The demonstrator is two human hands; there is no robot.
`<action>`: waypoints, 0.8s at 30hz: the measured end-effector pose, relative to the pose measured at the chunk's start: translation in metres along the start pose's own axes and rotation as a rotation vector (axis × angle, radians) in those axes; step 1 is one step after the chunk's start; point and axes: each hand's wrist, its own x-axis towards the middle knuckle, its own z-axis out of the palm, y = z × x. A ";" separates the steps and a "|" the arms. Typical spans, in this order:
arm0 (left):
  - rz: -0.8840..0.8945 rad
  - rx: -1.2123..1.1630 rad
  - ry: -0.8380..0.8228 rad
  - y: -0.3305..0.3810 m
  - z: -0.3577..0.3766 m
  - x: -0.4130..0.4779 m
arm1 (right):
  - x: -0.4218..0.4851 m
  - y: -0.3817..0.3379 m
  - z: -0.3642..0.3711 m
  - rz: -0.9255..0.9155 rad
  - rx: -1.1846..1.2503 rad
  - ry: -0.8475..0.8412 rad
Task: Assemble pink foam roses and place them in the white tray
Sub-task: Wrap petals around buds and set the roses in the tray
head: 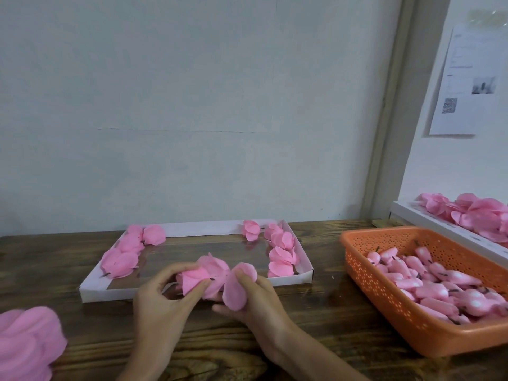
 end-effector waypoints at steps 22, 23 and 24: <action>0.155 -0.041 -0.056 0.002 0.004 -0.003 | -0.007 -0.005 0.008 -0.018 -0.153 0.055; 0.151 -0.043 -0.056 0.001 0.004 -0.003 | -0.006 -0.004 0.008 -0.028 -0.152 0.050; 0.147 -0.045 -0.055 0.001 0.004 -0.003 | -0.006 -0.003 0.008 -0.037 -0.151 0.048</action>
